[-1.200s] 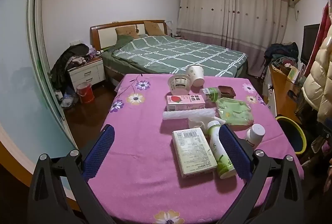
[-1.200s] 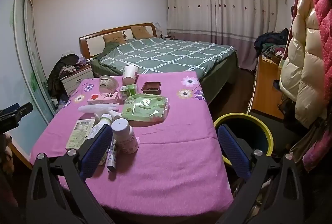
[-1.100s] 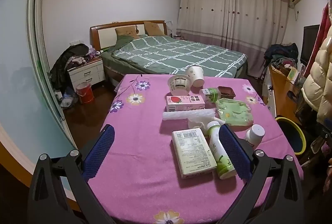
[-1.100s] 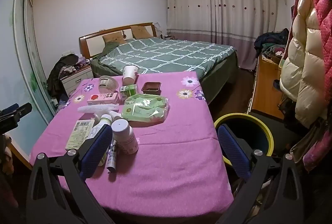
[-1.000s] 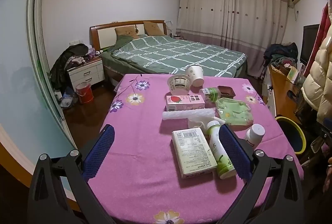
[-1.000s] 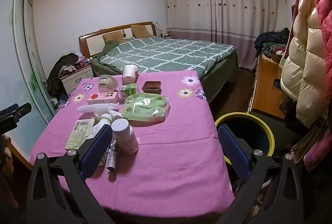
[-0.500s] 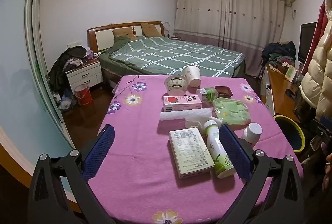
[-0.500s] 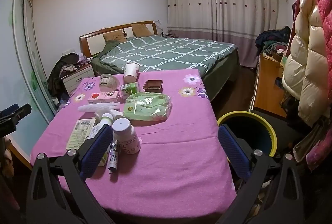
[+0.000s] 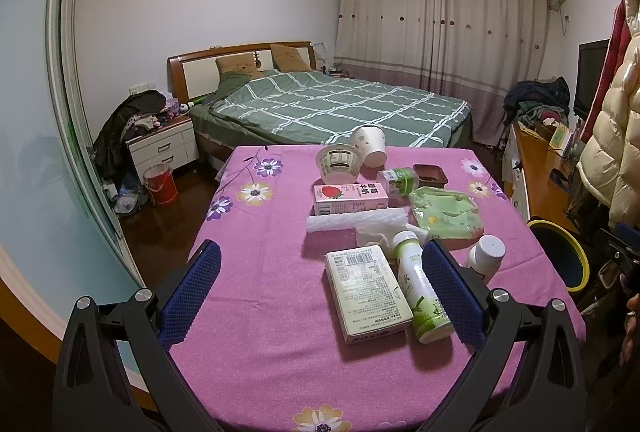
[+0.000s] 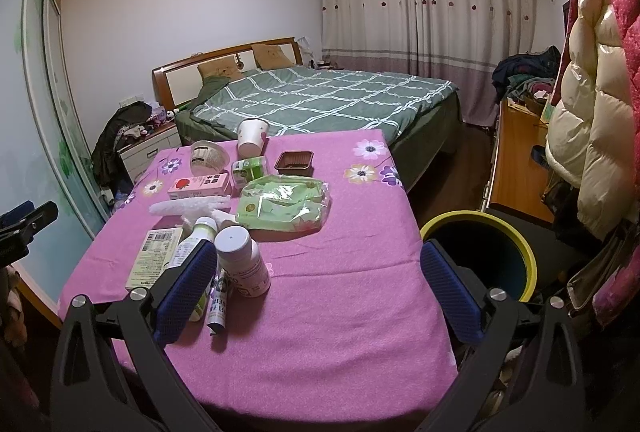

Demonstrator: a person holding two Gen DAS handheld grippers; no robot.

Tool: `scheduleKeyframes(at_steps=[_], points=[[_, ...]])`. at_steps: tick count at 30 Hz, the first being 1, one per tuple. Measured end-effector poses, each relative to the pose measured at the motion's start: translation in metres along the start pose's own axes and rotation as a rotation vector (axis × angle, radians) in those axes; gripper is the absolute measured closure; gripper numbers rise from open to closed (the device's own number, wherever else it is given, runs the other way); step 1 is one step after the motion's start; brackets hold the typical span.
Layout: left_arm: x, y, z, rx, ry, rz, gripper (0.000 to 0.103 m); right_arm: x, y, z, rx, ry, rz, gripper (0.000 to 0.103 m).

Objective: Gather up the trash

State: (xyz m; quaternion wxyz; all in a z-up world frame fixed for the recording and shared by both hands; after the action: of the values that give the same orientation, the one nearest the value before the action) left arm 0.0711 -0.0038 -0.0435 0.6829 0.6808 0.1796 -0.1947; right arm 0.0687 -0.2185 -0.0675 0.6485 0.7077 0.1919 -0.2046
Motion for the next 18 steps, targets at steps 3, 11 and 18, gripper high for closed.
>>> scheduleKeyframes(at_steps=[3, 11, 18], points=[[0.0002, -0.0001, 0.0003, 0.001, 0.000, 0.001, 0.004, 0.0002, 0.0000, 0.0000, 0.000, 0.000, 0.000, 0.006], [-0.0002, -0.0001, 0.0008, 0.000, -0.002, -0.002, 0.004, 0.0007, 0.0000, 0.0000, 0.000, 0.000, -0.002, 0.006], [-0.0002, -0.0014, 0.0044, 0.010, -0.006, -0.003, 0.004, 0.0012, -0.0011, -0.0003, 0.002, 0.000, -0.001, 0.006]])
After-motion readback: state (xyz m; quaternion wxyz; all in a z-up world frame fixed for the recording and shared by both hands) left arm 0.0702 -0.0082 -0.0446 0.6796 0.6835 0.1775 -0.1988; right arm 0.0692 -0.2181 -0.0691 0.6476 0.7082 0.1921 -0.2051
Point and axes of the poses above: each gripper's, at about its wrist camera, not at the fingertips, and x roughly the way its jaws point, z to its right, y to its top, the point moved 9 cm from there along x, roughly the way its jaws point, and after that the axes turned 1 degree about -y, right-handed, at the moved point
